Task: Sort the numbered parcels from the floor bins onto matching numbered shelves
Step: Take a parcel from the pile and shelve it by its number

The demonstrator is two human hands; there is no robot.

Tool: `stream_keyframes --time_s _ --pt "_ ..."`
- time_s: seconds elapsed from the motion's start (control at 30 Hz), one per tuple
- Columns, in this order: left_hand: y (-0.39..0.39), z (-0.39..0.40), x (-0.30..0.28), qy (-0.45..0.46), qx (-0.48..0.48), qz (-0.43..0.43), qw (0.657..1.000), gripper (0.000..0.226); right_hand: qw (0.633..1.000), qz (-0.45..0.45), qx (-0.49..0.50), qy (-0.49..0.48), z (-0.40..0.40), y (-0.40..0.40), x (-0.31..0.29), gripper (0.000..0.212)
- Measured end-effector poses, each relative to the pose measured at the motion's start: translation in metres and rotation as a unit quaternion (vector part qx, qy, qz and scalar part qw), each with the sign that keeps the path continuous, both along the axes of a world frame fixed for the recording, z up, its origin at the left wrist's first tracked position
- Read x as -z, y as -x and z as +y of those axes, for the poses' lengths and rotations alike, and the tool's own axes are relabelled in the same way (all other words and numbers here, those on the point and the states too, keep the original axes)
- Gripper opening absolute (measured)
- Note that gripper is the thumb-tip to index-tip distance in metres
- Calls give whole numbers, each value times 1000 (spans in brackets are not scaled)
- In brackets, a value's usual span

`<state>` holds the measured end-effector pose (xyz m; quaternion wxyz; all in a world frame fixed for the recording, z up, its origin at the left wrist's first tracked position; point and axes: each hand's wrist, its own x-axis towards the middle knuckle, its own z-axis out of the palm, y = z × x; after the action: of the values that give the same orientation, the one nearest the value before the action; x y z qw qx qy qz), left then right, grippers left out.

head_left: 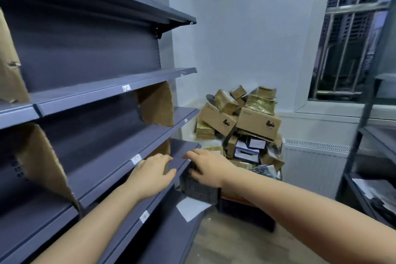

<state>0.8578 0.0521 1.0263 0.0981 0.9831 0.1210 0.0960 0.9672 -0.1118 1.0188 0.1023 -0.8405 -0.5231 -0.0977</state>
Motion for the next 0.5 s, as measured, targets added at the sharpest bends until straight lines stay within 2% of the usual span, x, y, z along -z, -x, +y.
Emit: stream_keyframes --time_s 0.17,0.3,0.5 --pt "-79 -35 -13 -15 49 4 999 49 999 -13 42 10 -46 -71 -8 47" --pt "-163 -67 -21 -3 71 7 997 42 997 -31 61 25 -84 -145 -17 47" --pt "-286 -106 -35 -8 83 -4 997 45 993 -50 104 34 -134 -265 -32 37"
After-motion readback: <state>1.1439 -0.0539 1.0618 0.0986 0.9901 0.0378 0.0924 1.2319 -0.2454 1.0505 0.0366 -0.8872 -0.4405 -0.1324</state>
